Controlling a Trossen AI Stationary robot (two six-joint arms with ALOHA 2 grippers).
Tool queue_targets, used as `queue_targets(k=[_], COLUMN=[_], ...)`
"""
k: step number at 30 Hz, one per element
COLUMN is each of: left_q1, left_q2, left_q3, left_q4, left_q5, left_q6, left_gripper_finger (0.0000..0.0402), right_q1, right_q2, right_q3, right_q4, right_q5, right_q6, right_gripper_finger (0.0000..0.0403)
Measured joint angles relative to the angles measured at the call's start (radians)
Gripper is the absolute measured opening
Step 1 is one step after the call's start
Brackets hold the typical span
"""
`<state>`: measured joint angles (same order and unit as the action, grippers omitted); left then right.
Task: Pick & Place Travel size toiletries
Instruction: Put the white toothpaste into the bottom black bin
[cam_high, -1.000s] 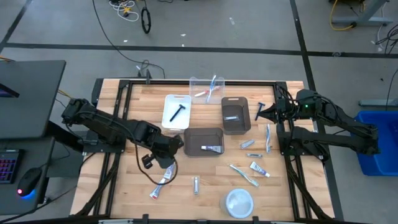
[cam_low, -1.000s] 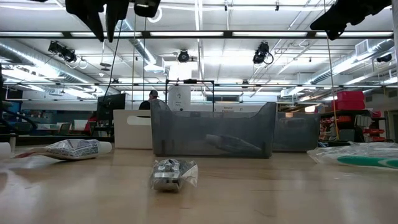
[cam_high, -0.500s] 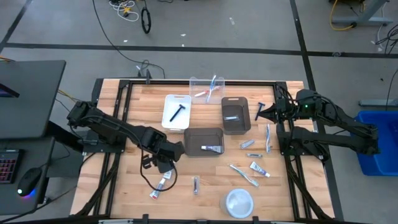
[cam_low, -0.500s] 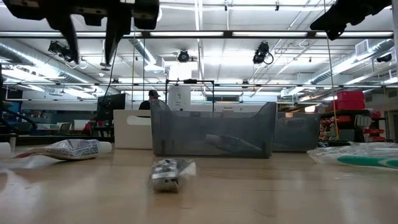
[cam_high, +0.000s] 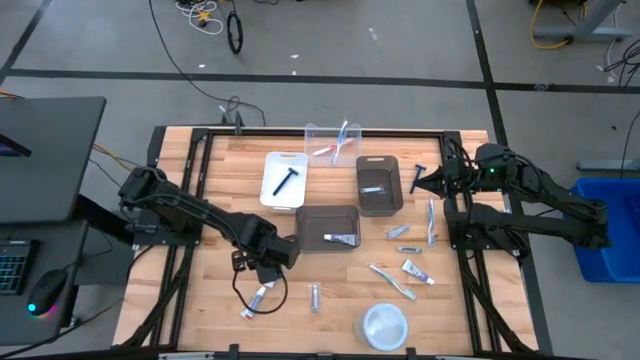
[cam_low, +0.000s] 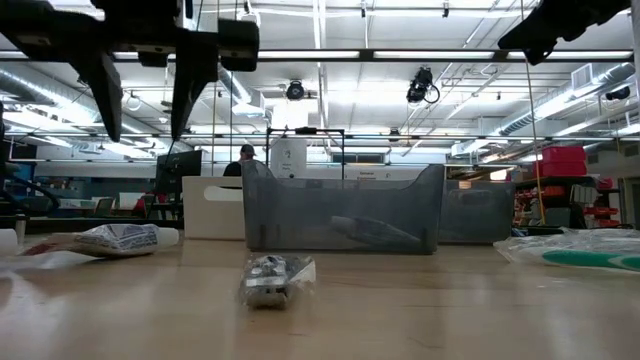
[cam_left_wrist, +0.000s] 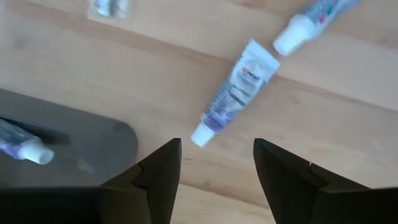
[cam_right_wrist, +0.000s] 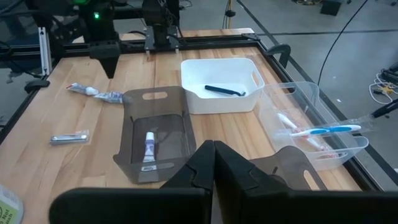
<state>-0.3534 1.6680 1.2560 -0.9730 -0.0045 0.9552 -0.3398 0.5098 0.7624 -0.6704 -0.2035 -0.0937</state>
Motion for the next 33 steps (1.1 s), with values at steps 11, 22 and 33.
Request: queue_targets(k=[11,22,33], left_q1=[-0.008,-0.012,-0.035], left_q2=[0.036,0.036,0.036], left_q3=[0.0,0.0,-0.139], left_q4=[0.036,0.078,0.207], left_q5=[-0.001,0.052,0.05], left_q6=[0.034,0.092,0.099], left_gripper_finger=[0.0208,0.0208,0.0208], right_q1=[0.0,0.0,0.0], right_q2=[0.015,0.015,0.015], right_q3=[0.0,0.0,0.0], right_q4=[0.0,0.0,0.0], right_q5=[0.0,0.0,0.0], right_q6=[0.0,0.0,0.0], right_gripper_finger=[0.0014,0.0014,0.0014])
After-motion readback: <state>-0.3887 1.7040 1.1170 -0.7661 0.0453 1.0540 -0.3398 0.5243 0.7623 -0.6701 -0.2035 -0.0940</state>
